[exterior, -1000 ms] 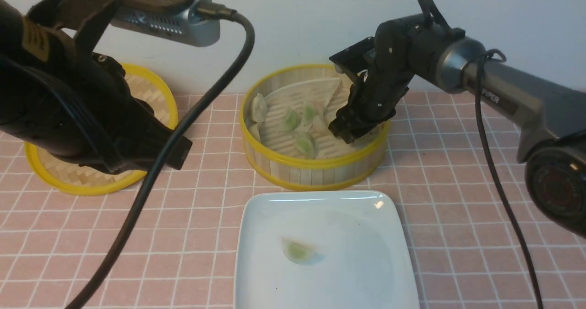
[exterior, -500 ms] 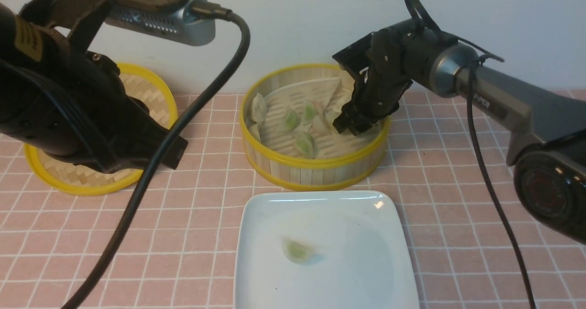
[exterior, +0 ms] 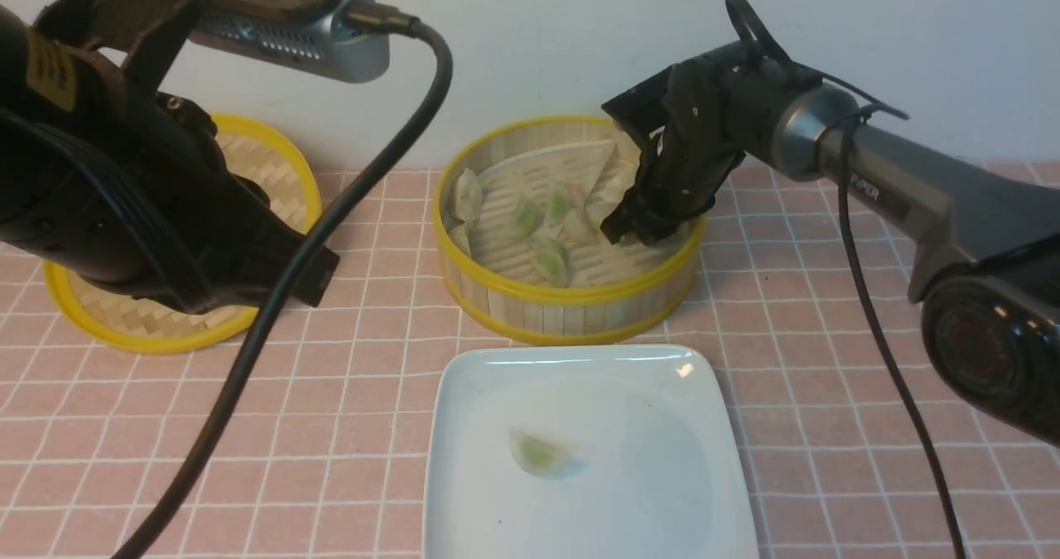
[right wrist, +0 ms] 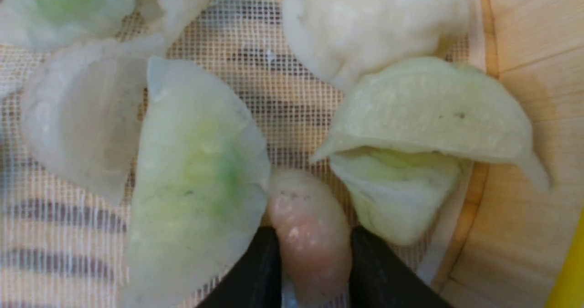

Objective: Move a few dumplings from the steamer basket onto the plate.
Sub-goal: Use the right arm to grab a dumpling from inside the steamer, then use the right arm to put the dumpling into the plate, then use the right arm to grab a dumpling from inside the steamer, then use the right arm to put the dumpling into the plate

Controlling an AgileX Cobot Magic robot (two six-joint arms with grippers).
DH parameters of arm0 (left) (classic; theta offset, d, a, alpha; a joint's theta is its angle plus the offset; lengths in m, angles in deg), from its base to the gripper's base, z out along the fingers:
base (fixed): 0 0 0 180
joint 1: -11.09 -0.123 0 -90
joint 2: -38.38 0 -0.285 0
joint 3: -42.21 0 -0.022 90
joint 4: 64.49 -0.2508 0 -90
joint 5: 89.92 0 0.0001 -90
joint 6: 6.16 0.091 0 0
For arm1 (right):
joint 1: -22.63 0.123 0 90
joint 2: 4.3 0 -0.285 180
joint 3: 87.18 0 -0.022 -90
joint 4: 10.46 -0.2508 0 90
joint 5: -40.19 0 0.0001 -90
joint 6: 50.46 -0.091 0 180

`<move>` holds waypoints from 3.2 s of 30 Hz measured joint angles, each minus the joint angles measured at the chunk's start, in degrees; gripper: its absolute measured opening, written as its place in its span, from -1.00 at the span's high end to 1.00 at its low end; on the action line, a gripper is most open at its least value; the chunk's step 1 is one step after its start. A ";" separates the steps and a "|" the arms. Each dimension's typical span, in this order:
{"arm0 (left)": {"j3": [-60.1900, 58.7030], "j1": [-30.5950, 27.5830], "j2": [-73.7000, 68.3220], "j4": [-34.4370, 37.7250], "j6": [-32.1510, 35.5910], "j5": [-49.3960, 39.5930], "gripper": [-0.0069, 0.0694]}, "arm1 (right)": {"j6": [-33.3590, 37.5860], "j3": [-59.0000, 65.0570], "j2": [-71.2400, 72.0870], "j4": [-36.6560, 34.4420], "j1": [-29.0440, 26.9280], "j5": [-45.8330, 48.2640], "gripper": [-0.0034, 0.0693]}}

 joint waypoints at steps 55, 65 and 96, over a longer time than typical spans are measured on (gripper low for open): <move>0.00 0.00 0.00 -1.15 0.46 0.00 0.83 | -3.16 4.11 8.74 -12.19 0.14 2.72 -0.60; 0.00 0.00 0.00 -1.15 0.46 0.00 0.83 | -7.42 -10.08 -5.01 -12.24 -0.36 4.60 -0.53; -0.26 0.00 -0.68 -1.46 0.46 0.40 0.83 | -5.98 41.77 34.77 -18.95 5.99 6.49 0.37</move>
